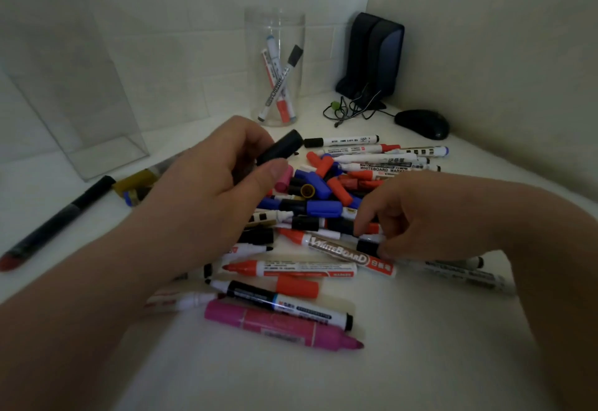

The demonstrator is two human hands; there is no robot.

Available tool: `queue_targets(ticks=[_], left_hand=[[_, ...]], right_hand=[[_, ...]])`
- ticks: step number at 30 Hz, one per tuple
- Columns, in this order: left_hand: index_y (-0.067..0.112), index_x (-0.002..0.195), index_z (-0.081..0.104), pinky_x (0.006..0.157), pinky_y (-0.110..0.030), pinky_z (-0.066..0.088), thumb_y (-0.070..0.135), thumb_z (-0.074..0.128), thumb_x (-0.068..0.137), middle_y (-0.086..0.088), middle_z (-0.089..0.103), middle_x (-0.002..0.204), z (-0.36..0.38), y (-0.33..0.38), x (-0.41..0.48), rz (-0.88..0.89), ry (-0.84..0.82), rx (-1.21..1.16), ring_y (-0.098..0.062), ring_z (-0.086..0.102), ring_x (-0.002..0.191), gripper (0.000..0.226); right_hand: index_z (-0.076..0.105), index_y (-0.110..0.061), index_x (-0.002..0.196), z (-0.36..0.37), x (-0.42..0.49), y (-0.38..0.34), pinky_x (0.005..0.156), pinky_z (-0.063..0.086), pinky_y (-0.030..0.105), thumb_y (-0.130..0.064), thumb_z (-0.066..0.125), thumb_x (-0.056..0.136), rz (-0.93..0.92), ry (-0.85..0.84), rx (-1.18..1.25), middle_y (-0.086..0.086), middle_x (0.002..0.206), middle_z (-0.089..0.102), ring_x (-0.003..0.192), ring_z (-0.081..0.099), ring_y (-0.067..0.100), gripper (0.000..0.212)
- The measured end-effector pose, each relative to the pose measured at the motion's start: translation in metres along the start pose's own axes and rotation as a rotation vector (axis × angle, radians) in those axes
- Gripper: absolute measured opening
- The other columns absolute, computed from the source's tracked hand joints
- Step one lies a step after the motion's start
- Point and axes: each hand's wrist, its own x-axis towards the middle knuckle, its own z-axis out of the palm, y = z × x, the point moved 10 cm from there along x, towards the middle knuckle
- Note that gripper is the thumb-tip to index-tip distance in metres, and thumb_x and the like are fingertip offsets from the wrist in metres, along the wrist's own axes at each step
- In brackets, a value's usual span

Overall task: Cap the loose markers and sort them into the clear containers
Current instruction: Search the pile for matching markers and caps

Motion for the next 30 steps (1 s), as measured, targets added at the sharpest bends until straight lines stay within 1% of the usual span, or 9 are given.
queue_targets(ticks=[2, 4, 6, 11, 13, 17, 22, 26, 30], left_hand=[[0.045, 0.099, 0.058, 0.066, -0.039, 0.052, 0.066, 0.040, 0.080, 0.008, 0.066, 0.083, 0.003, 0.005, -0.002, 0.006, -0.041, 0.000, -0.013, 0.061, 0.075, 0.034], [0.046, 0.099, 0.060, 0.066, -0.031, 0.051, 0.066, 0.033, 0.080, 0.013, 0.065, 0.087, 0.002, 0.008, -0.002, 0.018, -0.052, -0.001, -0.009, 0.061, 0.079, 0.038], [0.046, 0.096, 0.059, 0.062, -0.021, 0.045, 0.063, 0.032, 0.086, 0.016, 0.063, 0.087, -0.001, 0.008, 0.000, 0.032, -0.037, 0.006, -0.006, 0.058, 0.079, 0.033], [0.046, 0.094, 0.055, 0.060, -0.008, 0.040, 0.045, 0.048, 0.096, 0.017, 0.059, 0.089, -0.006, 0.006, 0.001, 0.038, 0.007, 0.058, -0.005, 0.055, 0.077, 0.008], [0.045, 0.093, 0.054, 0.062, -0.012, 0.043, 0.045, 0.050, 0.094, 0.018, 0.059, 0.091, -0.004, 0.004, 0.001, 0.025, -0.006, 0.053, -0.006, 0.056, 0.079, 0.004], [0.041, 0.098, 0.060, 0.071, -0.035, 0.054, 0.051, 0.050, 0.092, 0.008, 0.067, 0.084, 0.000, 0.001, 0.000, 0.012, -0.031, -0.019, -0.012, 0.063, 0.078, 0.015], [0.033, 0.098, 0.066, 0.054, -0.011, 0.040, 0.048, 0.044, 0.097, 0.005, 0.064, 0.073, 0.002, 0.003, 0.003, 0.009, -0.047, -0.187, 0.001, 0.050, 0.054, 0.026], [0.033, 0.106, 0.068, 0.048, -0.022, 0.037, 0.052, 0.043, 0.091, 0.002, 0.053, 0.061, 0.002, 0.002, 0.003, -0.034, -0.057, -0.396, -0.009, 0.043, 0.050, 0.035], [0.019, 0.103, 0.065, 0.045, -0.031, 0.021, 0.039, 0.047, 0.096, -0.012, 0.030, 0.063, 0.002, 0.006, 0.003, -0.005, -0.085, -0.662, -0.023, 0.022, 0.051, 0.028]], right_hand=[[0.060, -0.048, 0.098, 0.000, 0.001, -0.001, 0.054, 0.043, 0.014, -0.036, 0.071, 0.088, 0.008, 0.013, -0.018, -0.012, 0.071, 0.061, 0.061, 0.055, -0.009, 0.019], [0.060, -0.048, 0.092, 0.001, 0.003, -0.003, 0.057, 0.038, 0.013, -0.039, 0.072, 0.086, 0.020, 0.021, -0.038, -0.017, 0.070, 0.060, 0.063, 0.053, -0.016, 0.016], [0.061, -0.047, 0.088, 0.002, 0.004, -0.005, 0.059, 0.035, 0.012, -0.041, 0.073, 0.085, 0.029, 0.026, -0.063, -0.024, 0.069, 0.059, 0.065, 0.053, -0.017, 0.014], [0.063, -0.042, 0.087, 0.001, 0.006, -0.008, 0.061, 0.037, 0.012, -0.046, 0.072, 0.084, 0.029, 0.054, -0.107, -0.018, 0.077, 0.061, 0.068, 0.057, -0.004, 0.010], [0.063, -0.040, 0.085, 0.002, 0.007, -0.009, 0.058, 0.038, 0.010, -0.044, 0.073, 0.084, 0.018, 0.049, -0.073, -0.014, 0.071, 0.063, 0.064, 0.058, -0.006, 0.010], [0.067, -0.034, 0.084, -0.008, 0.006, -0.006, 0.053, 0.044, 0.012, -0.034, 0.077, 0.082, -0.021, 0.106, 0.135, -0.011, 0.061, 0.062, 0.050, 0.053, -0.001, 0.010], [0.068, -0.035, 0.085, -0.007, 0.007, 0.000, 0.055, 0.043, 0.015, -0.036, 0.079, 0.080, -0.002, 0.099, 0.157, -0.009, 0.062, 0.062, 0.050, 0.053, -0.001, 0.013], [0.066, -0.036, 0.089, -0.006, 0.007, -0.003, 0.055, 0.044, 0.018, -0.038, 0.077, 0.080, -0.023, 0.099, 0.199, -0.008, 0.060, 0.060, 0.049, 0.050, 0.000, 0.014], [0.071, -0.026, 0.082, -0.034, 0.001, -0.001, 0.054, 0.047, 0.019, -0.027, 0.076, 0.083, -0.093, 0.332, 0.377, 0.001, 0.060, 0.064, 0.050, 0.052, 0.006, 0.006]])
